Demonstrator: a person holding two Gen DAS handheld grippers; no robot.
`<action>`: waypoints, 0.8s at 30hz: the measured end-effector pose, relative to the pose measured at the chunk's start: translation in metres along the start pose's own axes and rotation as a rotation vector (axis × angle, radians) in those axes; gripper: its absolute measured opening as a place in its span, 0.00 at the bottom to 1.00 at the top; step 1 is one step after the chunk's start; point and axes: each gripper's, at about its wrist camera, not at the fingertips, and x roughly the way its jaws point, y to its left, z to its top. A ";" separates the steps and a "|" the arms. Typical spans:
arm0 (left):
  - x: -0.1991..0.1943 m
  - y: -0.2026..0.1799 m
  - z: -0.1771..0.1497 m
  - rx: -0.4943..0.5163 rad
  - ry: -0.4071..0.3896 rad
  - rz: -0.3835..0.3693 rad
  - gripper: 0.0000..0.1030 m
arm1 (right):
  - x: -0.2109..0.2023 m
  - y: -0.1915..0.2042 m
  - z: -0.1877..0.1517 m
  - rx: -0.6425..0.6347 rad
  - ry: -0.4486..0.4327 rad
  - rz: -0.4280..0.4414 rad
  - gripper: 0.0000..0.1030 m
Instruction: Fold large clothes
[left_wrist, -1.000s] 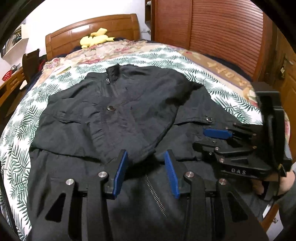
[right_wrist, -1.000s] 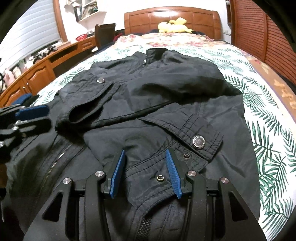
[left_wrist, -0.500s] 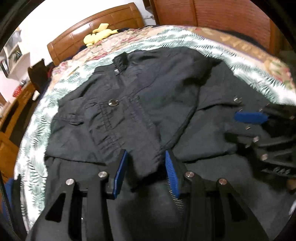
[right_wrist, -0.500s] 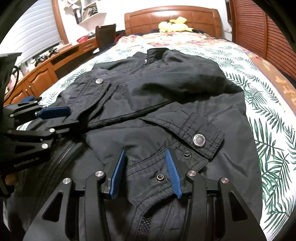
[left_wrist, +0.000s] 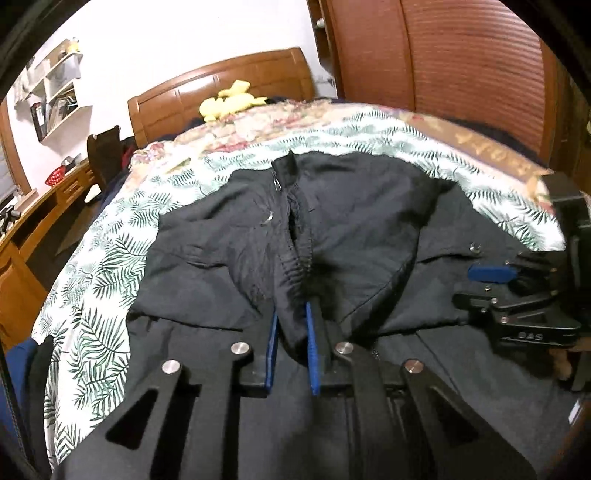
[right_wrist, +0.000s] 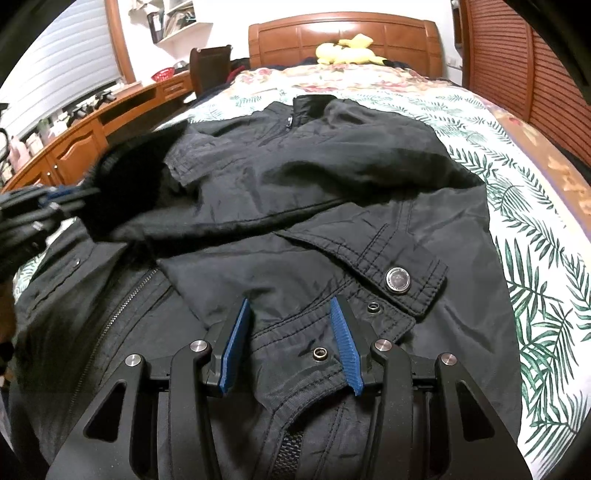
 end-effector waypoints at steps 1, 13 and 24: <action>-0.004 0.001 -0.001 -0.004 -0.007 -0.003 0.11 | 0.000 0.000 0.000 0.000 -0.002 -0.001 0.44; -0.036 0.000 -0.031 -0.070 -0.008 -0.066 0.11 | -0.006 0.003 -0.003 -0.008 -0.035 -0.023 0.44; -0.053 -0.003 -0.066 -0.097 0.024 -0.102 0.17 | -0.006 0.003 -0.003 -0.007 -0.035 -0.022 0.44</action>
